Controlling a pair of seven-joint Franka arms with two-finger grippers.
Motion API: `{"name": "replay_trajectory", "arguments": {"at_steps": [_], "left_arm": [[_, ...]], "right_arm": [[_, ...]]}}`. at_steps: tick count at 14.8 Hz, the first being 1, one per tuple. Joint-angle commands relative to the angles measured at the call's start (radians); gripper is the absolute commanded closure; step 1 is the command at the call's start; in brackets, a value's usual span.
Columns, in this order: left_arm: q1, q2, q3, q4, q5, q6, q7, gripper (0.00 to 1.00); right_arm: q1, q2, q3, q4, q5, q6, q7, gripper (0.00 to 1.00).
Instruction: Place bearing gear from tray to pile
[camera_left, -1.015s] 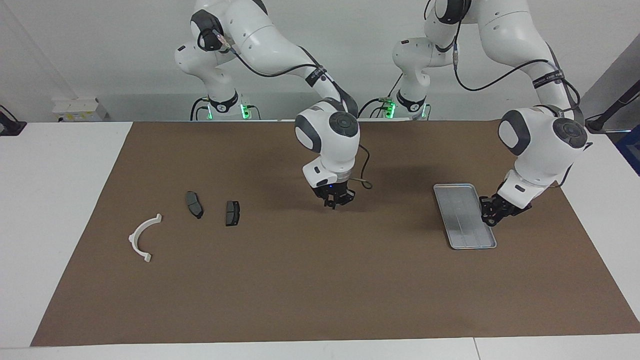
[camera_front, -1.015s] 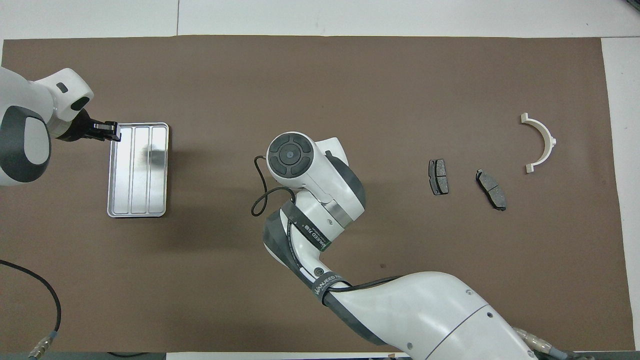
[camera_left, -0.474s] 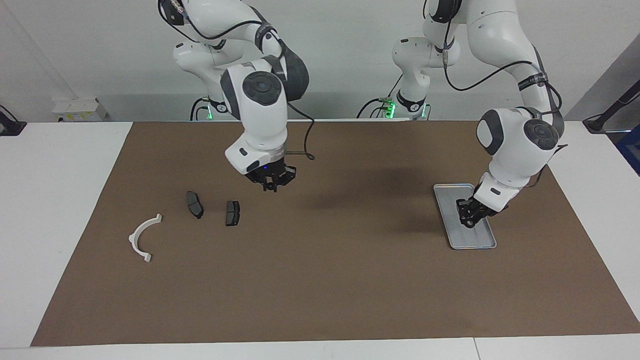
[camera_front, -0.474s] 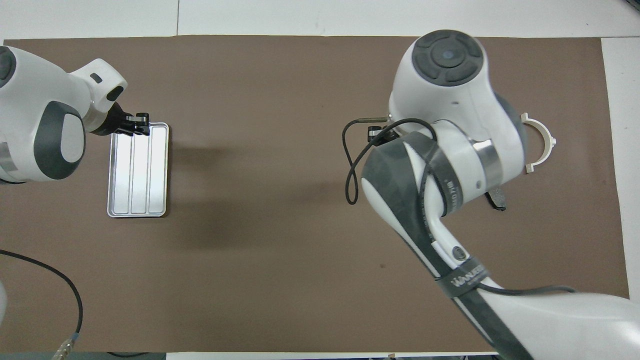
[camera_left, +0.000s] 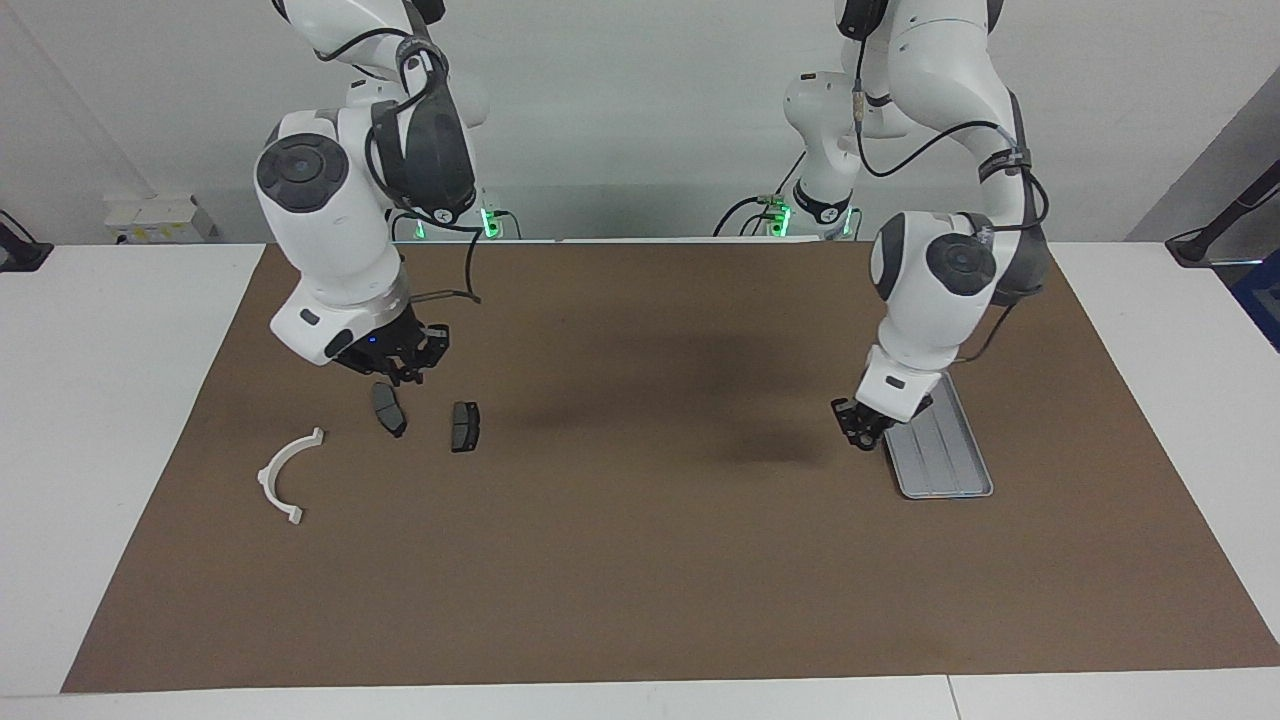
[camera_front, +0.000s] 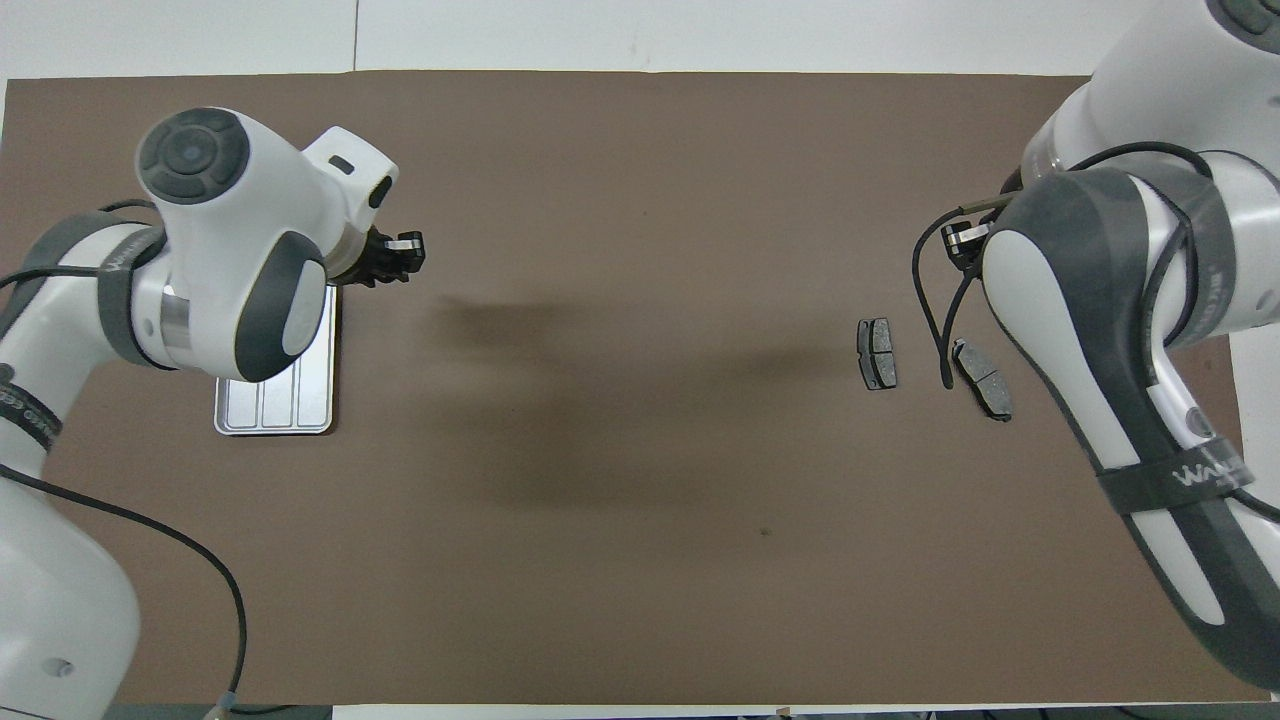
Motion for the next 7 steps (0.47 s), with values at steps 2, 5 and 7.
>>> {"name": "replay_trajectory", "arguments": {"at_steps": [2, 5, 7], "left_arm": [[-0.154, 0.011, 0.016, 0.041, 0.018, -0.021, -0.198, 0.83], [-0.255, 0.097, 0.016, 0.110, 0.024, -0.013, -0.347, 0.84], [-0.304, 0.163, 0.018, 0.145, 0.025, 0.039, -0.423, 0.84]], "right_arm": [[-0.071, -0.020, 0.010, -0.049, 0.013, 0.047, -0.124, 1.00], [-0.127, -0.017, 0.010, -0.147, 0.015, 0.175, -0.176, 1.00], [-0.148, -0.001, 0.010, -0.203, 0.016, 0.264, -0.183, 1.00]]}}
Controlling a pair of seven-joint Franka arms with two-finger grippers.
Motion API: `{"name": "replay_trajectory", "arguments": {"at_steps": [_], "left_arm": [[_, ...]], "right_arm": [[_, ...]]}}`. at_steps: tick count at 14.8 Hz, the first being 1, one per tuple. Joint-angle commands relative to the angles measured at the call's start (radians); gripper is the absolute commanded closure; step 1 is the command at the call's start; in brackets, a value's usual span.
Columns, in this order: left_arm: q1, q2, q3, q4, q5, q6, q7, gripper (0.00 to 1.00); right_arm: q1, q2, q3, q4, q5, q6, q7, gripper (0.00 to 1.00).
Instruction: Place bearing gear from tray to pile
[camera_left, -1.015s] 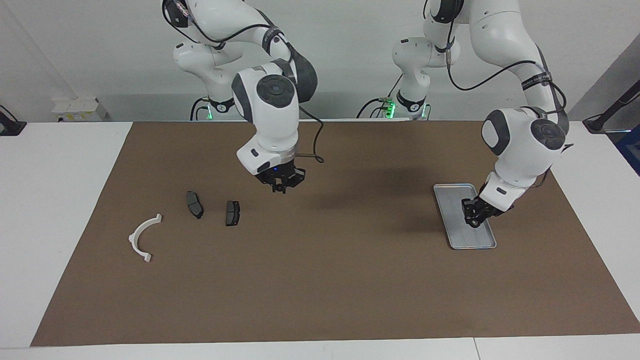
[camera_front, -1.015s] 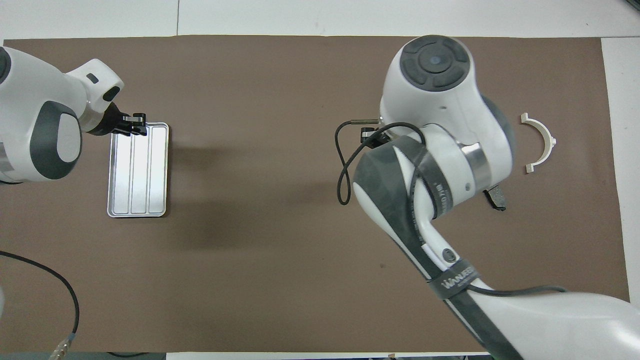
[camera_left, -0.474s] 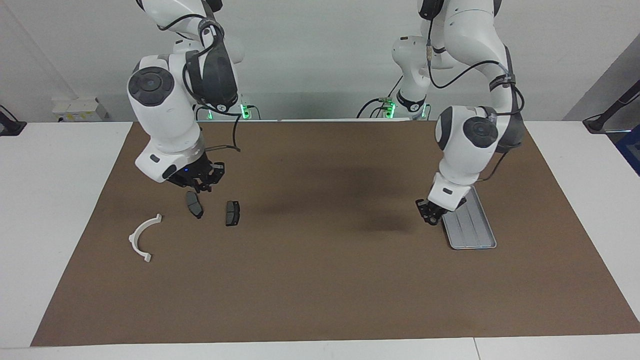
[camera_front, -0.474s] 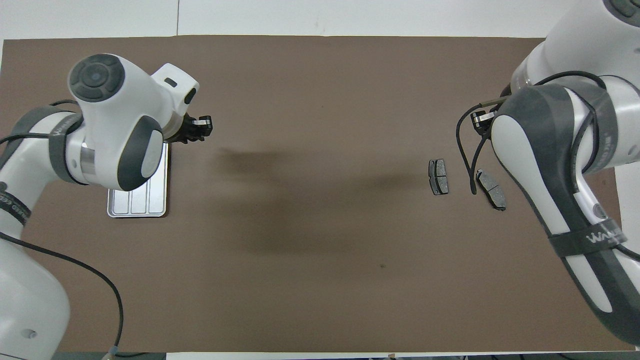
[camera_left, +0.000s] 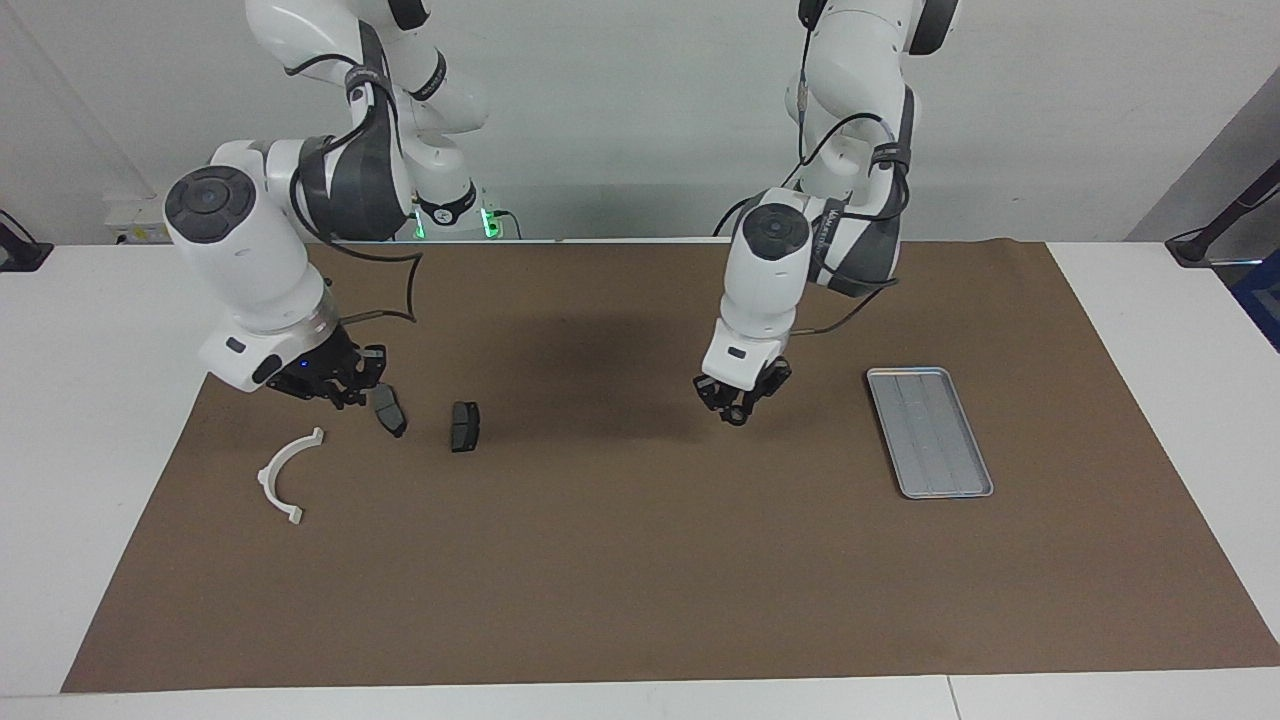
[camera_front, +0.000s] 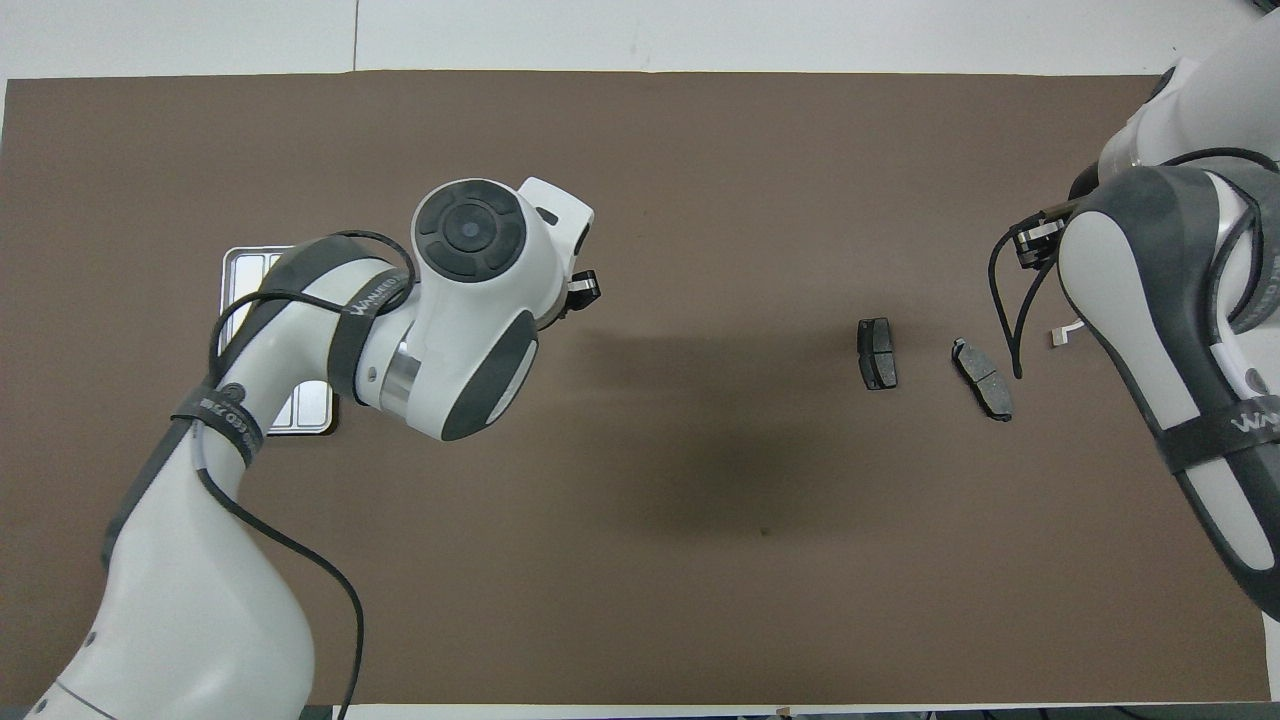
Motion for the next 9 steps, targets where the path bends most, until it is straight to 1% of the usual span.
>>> {"name": "replay_trajectory", "arguments": {"at_steps": [1, 4, 5, 7, 8, 9], "left_arm": [[-0.055, 0.108, 0.018, 0.078, 0.021, 0.071, -0.086, 0.84], [-0.078, 0.114, 0.019, 0.036, 0.032, 0.146, -0.117, 0.86], [-0.081, 0.116, 0.019, 0.011, 0.040, 0.174, -0.127, 0.86], [-0.118, 0.175, 0.021, 0.008, 0.073, 0.191, -0.188, 0.86], [-0.115, 0.180, 0.019, 0.006, 0.096, 0.215, -0.210, 0.86], [-0.115, 0.180, 0.021, 0.008, 0.097, 0.209, -0.213, 0.86]], "right_arm": [[-0.034, 0.004, 0.010, -0.114, 0.016, 0.140, -0.027, 1.00], [-0.036, 0.030, 0.010, -0.189, 0.016, 0.276, -0.024, 1.00], [-0.036, 0.046, 0.008, -0.199, 0.016, 0.316, -0.022, 1.00], [-0.042, 0.082, 0.008, -0.208, 0.018, 0.378, -0.024, 1.00], [-0.058, 0.105, 0.008, -0.208, 0.016, 0.399, -0.027, 1.00], [-0.062, 0.127, 0.008, -0.208, 0.016, 0.425, -0.028, 1.00]]}}
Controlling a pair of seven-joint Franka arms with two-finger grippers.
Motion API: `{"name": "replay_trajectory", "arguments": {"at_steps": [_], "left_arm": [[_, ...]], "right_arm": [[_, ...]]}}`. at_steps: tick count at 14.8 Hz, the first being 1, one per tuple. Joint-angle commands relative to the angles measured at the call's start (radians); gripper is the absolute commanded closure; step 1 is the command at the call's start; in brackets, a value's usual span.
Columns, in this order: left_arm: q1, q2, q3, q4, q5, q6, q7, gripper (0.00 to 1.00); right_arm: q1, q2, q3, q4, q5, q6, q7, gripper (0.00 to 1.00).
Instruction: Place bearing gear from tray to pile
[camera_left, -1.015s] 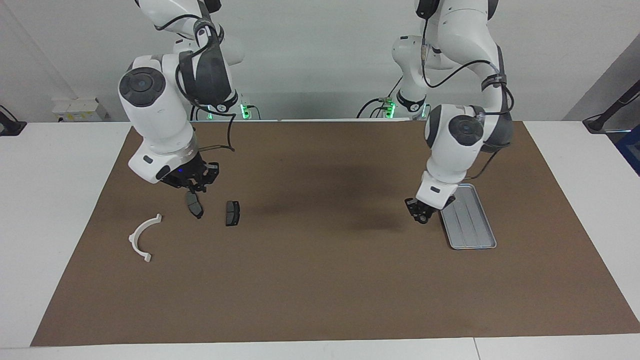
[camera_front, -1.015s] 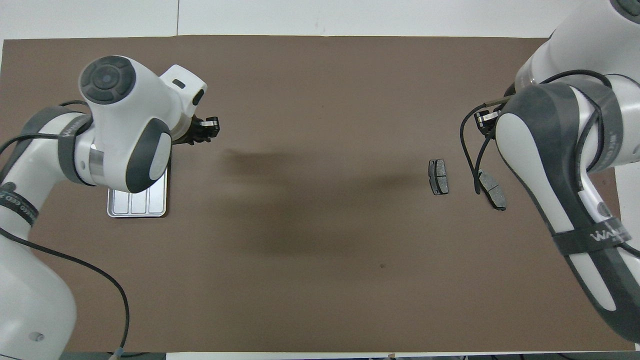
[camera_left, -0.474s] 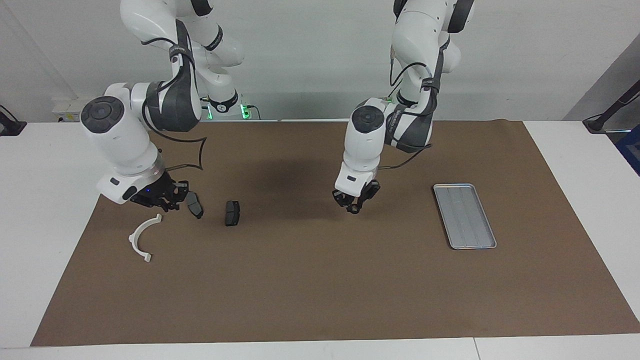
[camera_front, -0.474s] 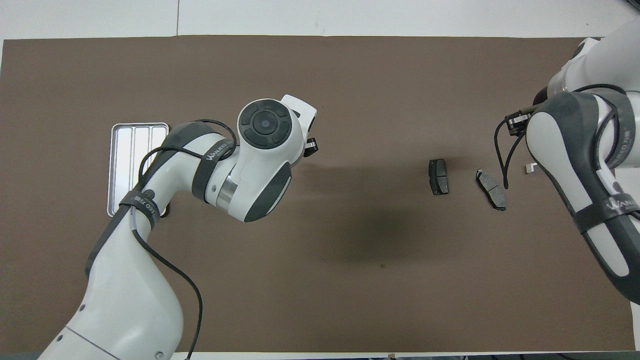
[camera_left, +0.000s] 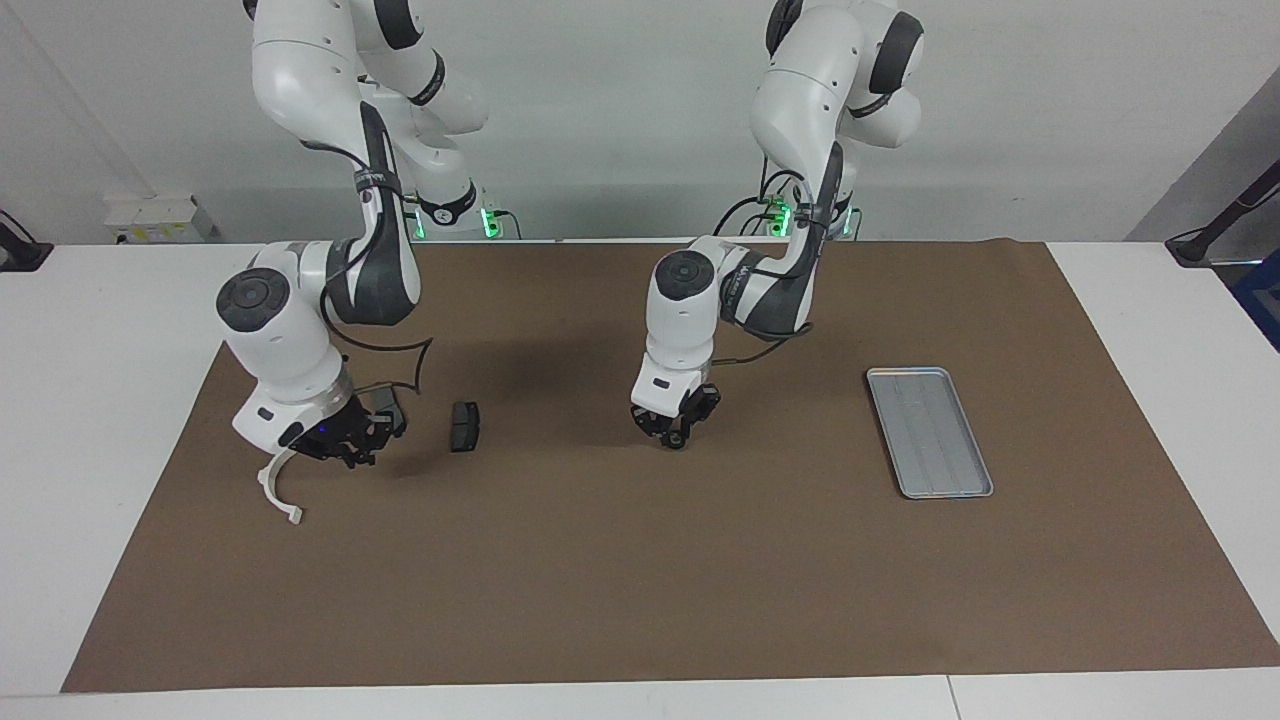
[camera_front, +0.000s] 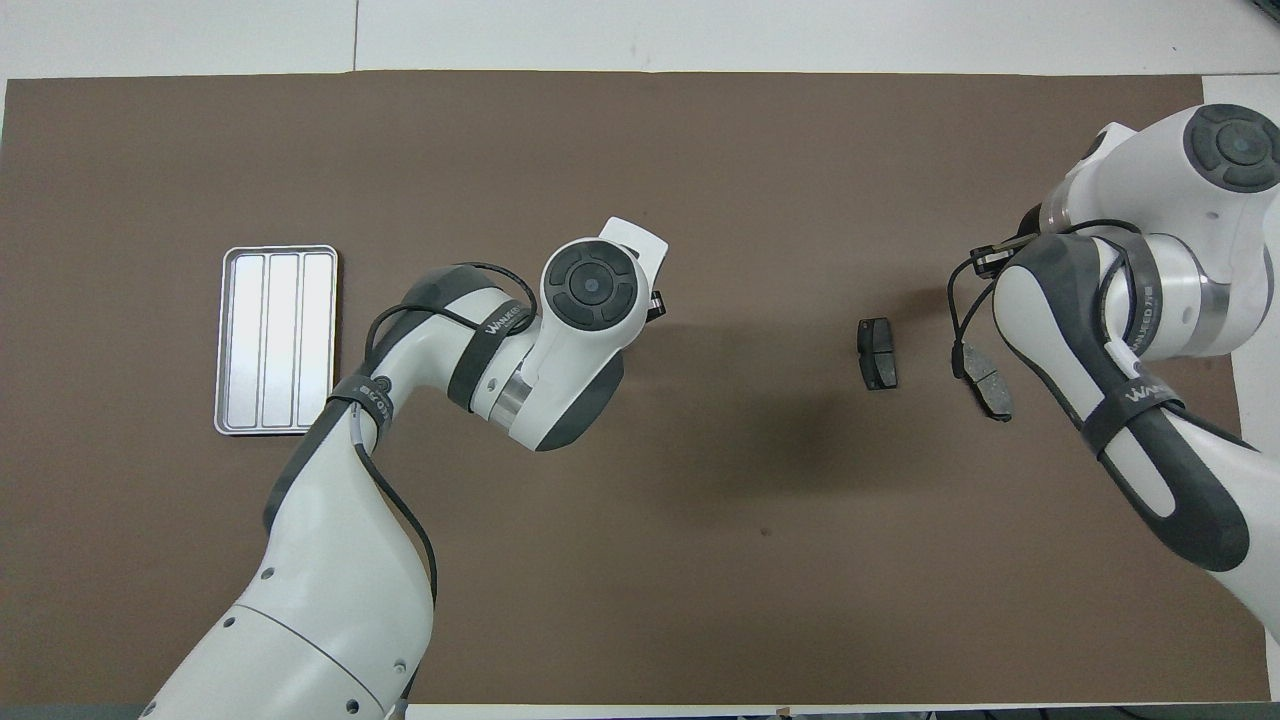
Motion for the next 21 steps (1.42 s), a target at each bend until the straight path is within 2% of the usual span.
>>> {"name": "replay_trajectory", "arguments": {"at_steps": [1, 6, 7, 8, 9, 13, 14, 16, 17, 19, 21], "left_arm": [[-0.024, 0.015, 0.019, 0.000, 0.031, 0.018, -0.048, 0.85], [-0.012, 0.013, 0.019, 0.003, 0.039, 0.008, -0.045, 0.83], [-0.010, 0.012, 0.019, 0.003, 0.053, 0.005, -0.039, 0.58], [-0.009, 0.010, 0.019, 0.001, 0.070, 0.002, -0.033, 0.10], [-0.006, 0.003, 0.019, 0.001, 0.077, -0.008, -0.027, 0.00], [0.051, -0.095, 0.015, 0.012, 0.073, -0.119, 0.056, 0.00], [0.068, -0.129, 0.015, 0.014, 0.068, -0.140, 0.087, 0.00], [0.130, -0.207, 0.007, 0.015, 0.059, -0.198, 0.150, 0.00], [0.158, -0.249, 0.009, 0.020, 0.045, -0.232, 0.197, 0.00], [0.233, -0.322, 0.015, 0.029, -0.002, -0.283, 0.309, 0.00], [0.333, -0.355, 0.018, 0.062, -0.018, -0.350, 0.445, 0.00]], "right_arm": [[-0.030, 0.046, 0.008, -0.008, 0.016, 0.073, -0.025, 1.00], [-0.029, 0.090, 0.008, -0.005, 0.016, 0.121, -0.020, 1.00], [-0.027, 0.090, 0.008, -0.006, 0.016, 0.126, -0.018, 1.00], [-0.027, 0.095, 0.008, -0.006, 0.016, 0.126, -0.017, 1.00], [-0.027, 0.101, 0.008, -0.005, 0.016, 0.127, -0.017, 1.00], [-0.027, 0.101, 0.008, -0.005, 0.016, 0.130, -0.015, 1.00], [-0.027, 0.101, 0.008, -0.003, 0.018, 0.126, -0.014, 0.78], [-0.024, 0.086, 0.008, -0.002, 0.016, 0.114, -0.012, 0.14], [-0.021, 0.068, 0.008, -0.002, 0.016, 0.098, -0.014, 0.00], [-0.012, 0.028, 0.007, 0.004, 0.013, 0.026, -0.012, 0.00], [-0.007, -0.017, 0.008, 0.007, 0.007, -0.026, -0.012, 0.00]]}}
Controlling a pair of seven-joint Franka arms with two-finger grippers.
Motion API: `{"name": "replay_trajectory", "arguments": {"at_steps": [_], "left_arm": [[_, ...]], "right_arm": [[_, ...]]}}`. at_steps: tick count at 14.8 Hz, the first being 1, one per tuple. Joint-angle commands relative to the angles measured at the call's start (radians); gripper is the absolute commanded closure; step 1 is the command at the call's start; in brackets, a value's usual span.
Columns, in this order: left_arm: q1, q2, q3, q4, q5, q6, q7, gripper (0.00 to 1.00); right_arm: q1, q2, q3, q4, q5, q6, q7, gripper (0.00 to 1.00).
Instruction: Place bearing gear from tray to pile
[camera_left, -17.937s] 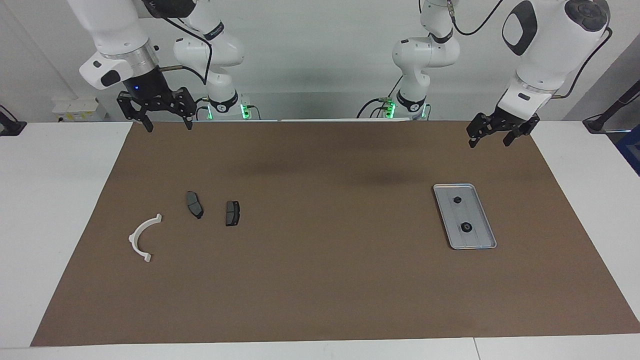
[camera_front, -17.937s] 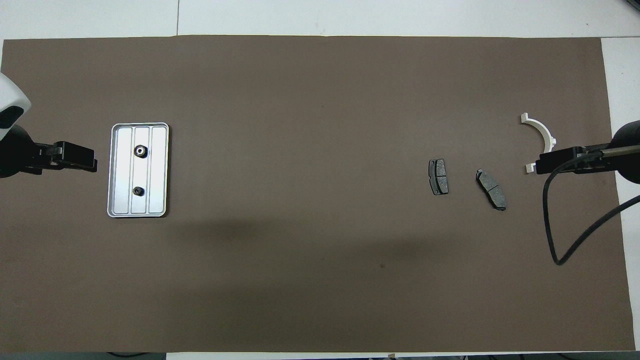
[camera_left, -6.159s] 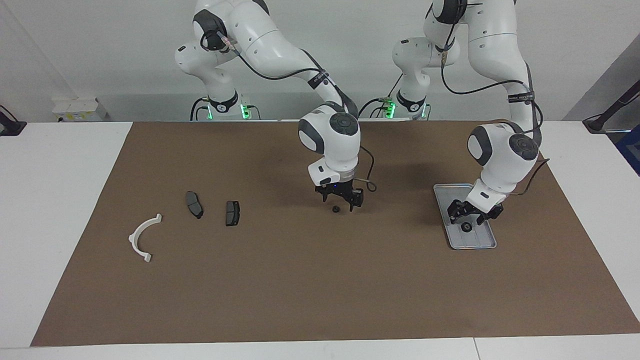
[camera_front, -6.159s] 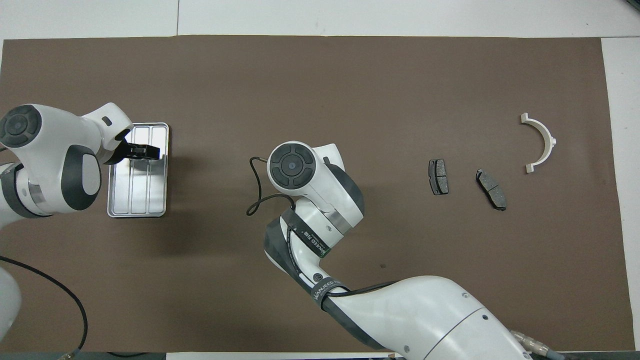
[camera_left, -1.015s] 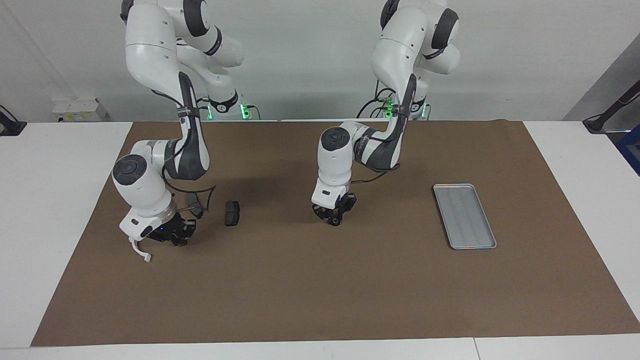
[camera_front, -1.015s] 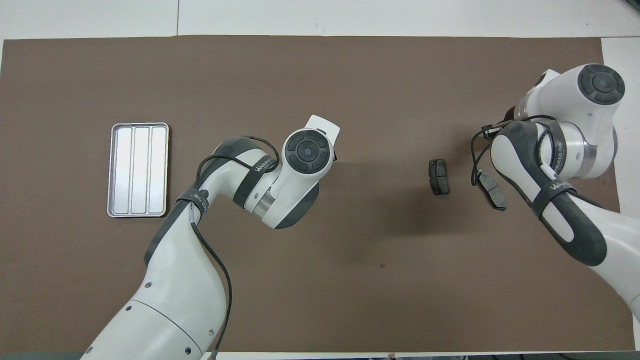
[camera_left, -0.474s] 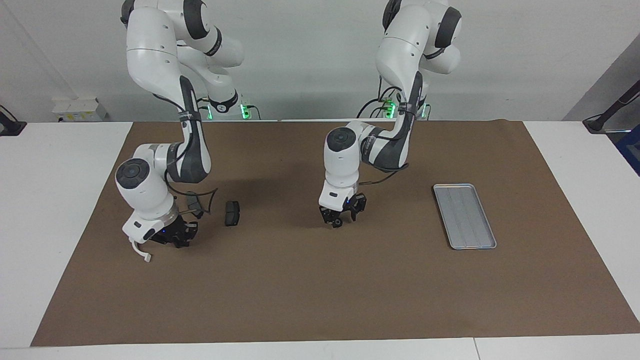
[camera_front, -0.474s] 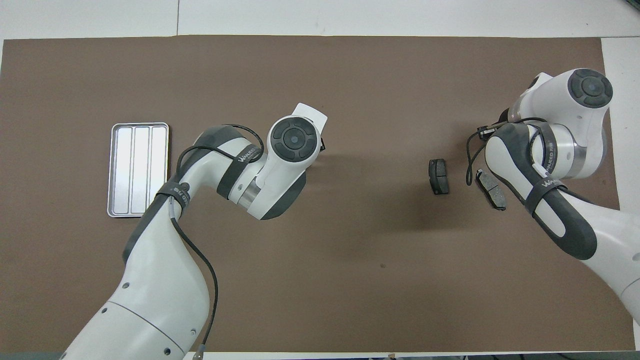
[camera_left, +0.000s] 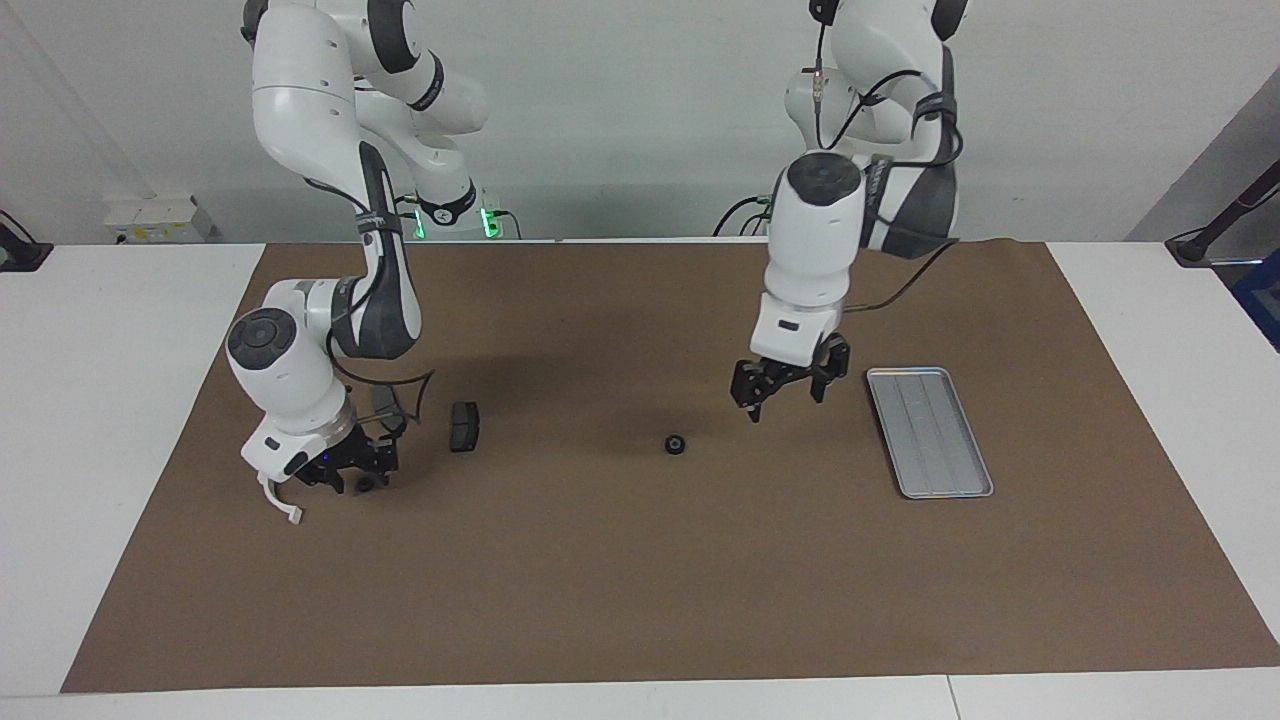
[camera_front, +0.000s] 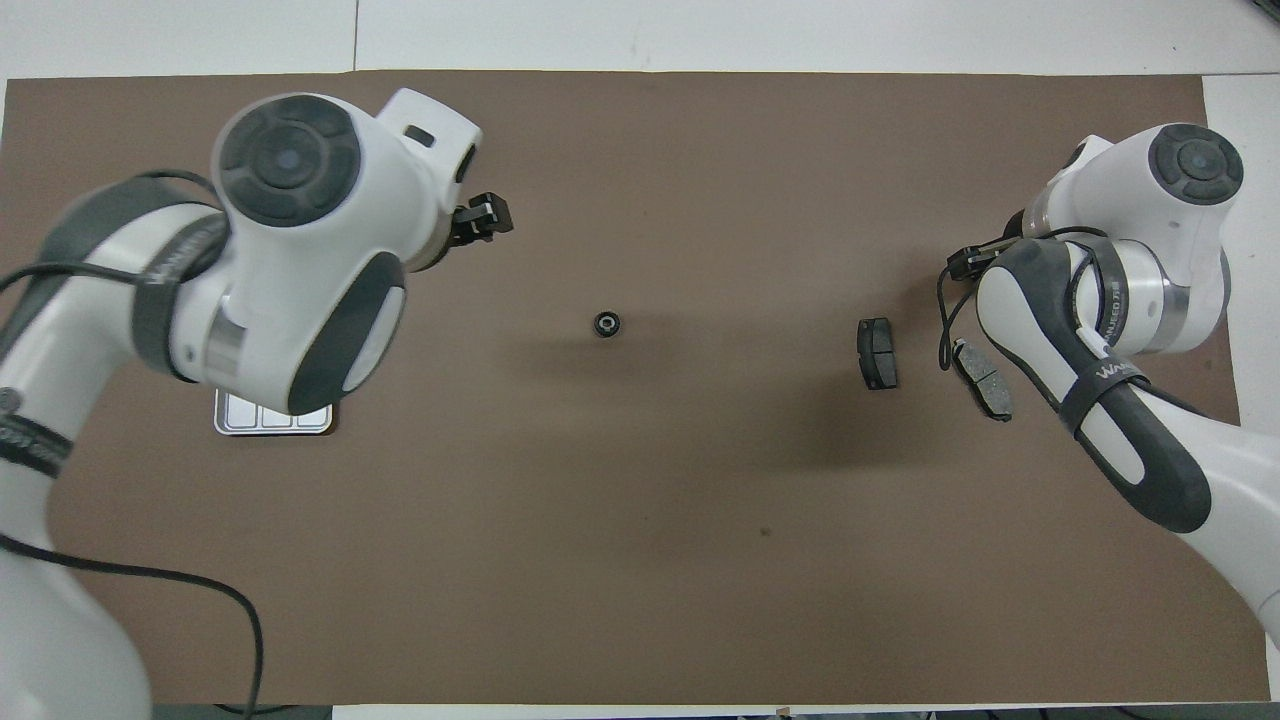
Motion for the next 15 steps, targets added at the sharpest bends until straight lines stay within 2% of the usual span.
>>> {"name": "replay_trajectory", "arguments": {"at_steps": [1, 4, 6, 10, 13, 15], "left_arm": [[0.150, -0.042, -0.011, 0.032, -0.043, -0.094, 0.208, 0.00], [0.311, -0.097, -0.003, 0.048, -0.095, -0.131, 0.443, 0.00], [0.375, -0.152, 0.000, 0.046, -0.112, -0.185, 0.535, 0.00], [0.403, -0.233, -0.006, 0.043, -0.112, -0.333, 0.574, 0.00], [0.393, -0.217, -0.019, 0.097, -0.112, -0.445, 0.579, 0.00], [0.389, -0.200, -0.022, 0.125, -0.108, -0.463, 0.582, 0.00]], "right_arm": [[0.002, -0.085, 0.008, -0.007, 0.007, -0.087, -0.012, 0.00], [0.006, -0.148, 0.014, 0.003, 0.007, -0.171, -0.012, 0.00], [0.006, -0.186, 0.040, 0.029, 0.008, -0.245, -0.003, 0.00], [0.008, -0.283, 0.098, 0.048, 0.007, -0.386, 0.127, 0.00], [0.006, -0.343, 0.190, 0.053, 0.010, -0.454, 0.288, 0.00], [0.006, -0.358, 0.262, 0.056, 0.013, -0.477, 0.438, 0.00]]}}
